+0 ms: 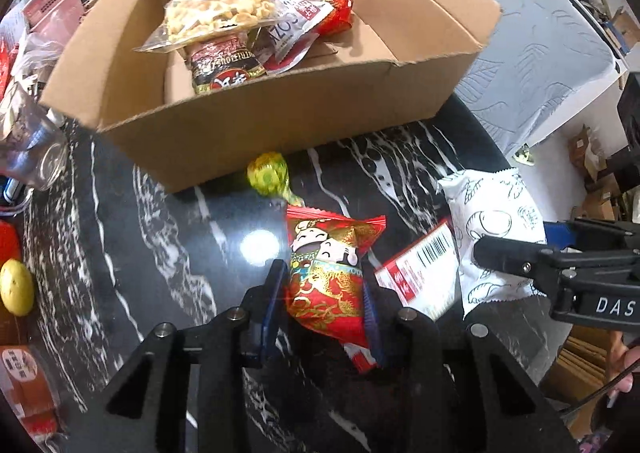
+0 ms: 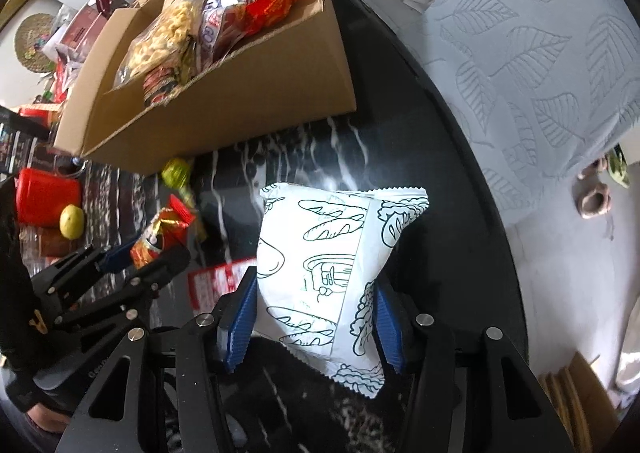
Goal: Organize snacks
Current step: 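Close the left tool on the red cartoon pouch, then carry the red pouch and white bag up toward the cardboard box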
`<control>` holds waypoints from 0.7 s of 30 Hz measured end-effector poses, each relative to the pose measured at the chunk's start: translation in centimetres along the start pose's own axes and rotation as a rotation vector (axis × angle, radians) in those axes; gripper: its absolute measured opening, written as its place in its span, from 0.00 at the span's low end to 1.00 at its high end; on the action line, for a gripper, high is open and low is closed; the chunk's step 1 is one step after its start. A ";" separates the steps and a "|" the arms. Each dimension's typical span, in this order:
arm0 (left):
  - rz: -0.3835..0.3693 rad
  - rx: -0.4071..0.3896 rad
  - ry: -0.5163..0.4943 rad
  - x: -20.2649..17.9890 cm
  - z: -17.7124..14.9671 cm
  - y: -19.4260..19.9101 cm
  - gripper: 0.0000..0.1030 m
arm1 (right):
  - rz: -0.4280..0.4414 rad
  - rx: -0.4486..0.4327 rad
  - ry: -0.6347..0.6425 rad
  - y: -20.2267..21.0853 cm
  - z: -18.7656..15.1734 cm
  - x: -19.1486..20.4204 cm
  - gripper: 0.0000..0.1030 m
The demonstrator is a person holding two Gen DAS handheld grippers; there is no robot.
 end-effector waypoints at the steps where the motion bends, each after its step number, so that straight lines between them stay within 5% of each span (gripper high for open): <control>1: -0.003 -0.001 0.004 0.0 -0.4 0.5 0.34 | 0.001 0.000 -0.003 0.1 -0.3 0.0 0.51; 21: -0.029 -0.054 0.010 -1.4 -6.3 8.8 0.34 | 0.079 -0.004 -0.003 4.8 -7.5 3.0 0.51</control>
Point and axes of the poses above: each gripper's, at about its wrist camera, not at the fingertips, and y roughly against the way its jaws point, x to its left, z to its top, the point moved 8 cm from there along -y, roughly the way its jaws point, and after that the axes turned 10 degrees about -x, right-handed, at the moved point
